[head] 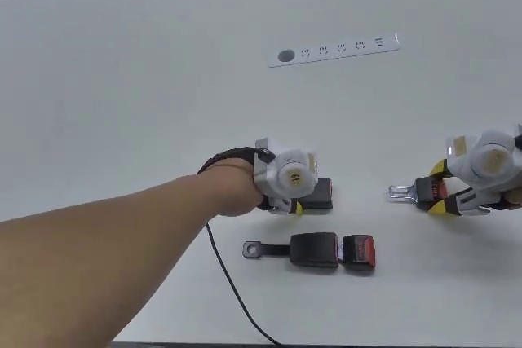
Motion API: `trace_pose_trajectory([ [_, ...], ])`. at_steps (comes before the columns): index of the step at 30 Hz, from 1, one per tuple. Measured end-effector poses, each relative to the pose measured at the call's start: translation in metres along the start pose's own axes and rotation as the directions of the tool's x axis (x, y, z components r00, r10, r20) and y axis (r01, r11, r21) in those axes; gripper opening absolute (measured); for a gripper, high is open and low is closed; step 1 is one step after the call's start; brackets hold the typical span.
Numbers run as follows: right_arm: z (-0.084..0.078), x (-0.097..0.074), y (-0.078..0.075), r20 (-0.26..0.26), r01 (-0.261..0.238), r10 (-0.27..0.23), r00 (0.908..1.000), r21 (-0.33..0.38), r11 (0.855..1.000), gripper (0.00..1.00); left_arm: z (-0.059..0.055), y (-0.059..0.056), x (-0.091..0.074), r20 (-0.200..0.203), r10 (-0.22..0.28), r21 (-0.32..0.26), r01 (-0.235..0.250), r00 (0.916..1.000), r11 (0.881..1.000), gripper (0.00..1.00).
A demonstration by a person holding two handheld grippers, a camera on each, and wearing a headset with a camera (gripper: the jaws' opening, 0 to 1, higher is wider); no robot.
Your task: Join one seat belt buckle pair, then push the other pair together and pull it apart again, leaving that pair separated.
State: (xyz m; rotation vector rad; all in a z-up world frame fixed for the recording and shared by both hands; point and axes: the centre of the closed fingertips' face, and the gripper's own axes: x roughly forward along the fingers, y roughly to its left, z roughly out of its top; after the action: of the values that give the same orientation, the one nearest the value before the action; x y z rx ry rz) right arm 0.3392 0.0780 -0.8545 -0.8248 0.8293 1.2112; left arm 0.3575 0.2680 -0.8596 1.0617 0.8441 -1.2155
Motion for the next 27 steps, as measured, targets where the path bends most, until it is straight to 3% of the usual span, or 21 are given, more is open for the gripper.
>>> trace_pose_trajectory([
  [5, -0.002, -0.002, -0.004, -0.003, 0.029, -0.029, 0.9996, 0.039, 0.999, 0.42, 0.000, 0.002, -0.002, -0.005, 0.037, -0.022, -0.037, 0.9993, 0.999, 0.34],
  [7, -0.001, -0.005, -0.003, 0.020, 0.038, -0.039, 0.9990, 0.066, 0.997, 0.44, -0.001, 0.000, -0.004, -0.004, 0.046, 0.008, -0.046, 0.9989, 0.999, 0.35],
  [12, 0.009, -0.017, -0.004, 0.074, 0.064, -0.074, 0.9945, 0.125, 0.990, 0.45, -0.002, 0.002, -0.019, 0.002, 0.095, -0.008, -0.095, 0.9955, 0.995, 0.37],
  [15, 0.015, -0.024, -0.002, 0.102, 0.080, -0.096, 0.9902, 0.157, 0.984, 0.46, -0.001, -0.003, -0.034, 0.041, 0.125, -0.069, -0.122, 0.9913, 0.990, 0.40],
  [18, 0.020, -0.031, 0.005, 0.128, 0.091, -0.115, 0.9850, 0.177, 0.980, 0.47, -0.006, -0.009, -0.043, 0.049, 0.141, -0.094, -0.136, 0.9888, 0.986, 0.43],
  [20, 0.023, -0.034, 0.012, 0.143, 0.096, -0.125, 0.9817, 0.193, 0.976, 0.49, -0.010, -0.013, -0.052, 0.065, 0.168, -0.152, -0.156, 0.9837, 0.976, 0.46],
  [23, 0.027, -0.041, 0.021, 0.165, 0.111, -0.148, 0.9750, 0.213, 0.971, 0.53, -0.017, -0.023, -0.069, 0.112, 0.204, -0.267, -0.169, 0.9725, 0.949, 0.49],
  [27, 0.026, -0.048, 0.035, 0.191, 0.125, -0.177, 0.9656, 0.253, 0.959, 0.60, -0.036, -0.043, -0.083, 0.115, 0.212, -0.322, -0.165, 0.9705, 0.932, 0.54],
])
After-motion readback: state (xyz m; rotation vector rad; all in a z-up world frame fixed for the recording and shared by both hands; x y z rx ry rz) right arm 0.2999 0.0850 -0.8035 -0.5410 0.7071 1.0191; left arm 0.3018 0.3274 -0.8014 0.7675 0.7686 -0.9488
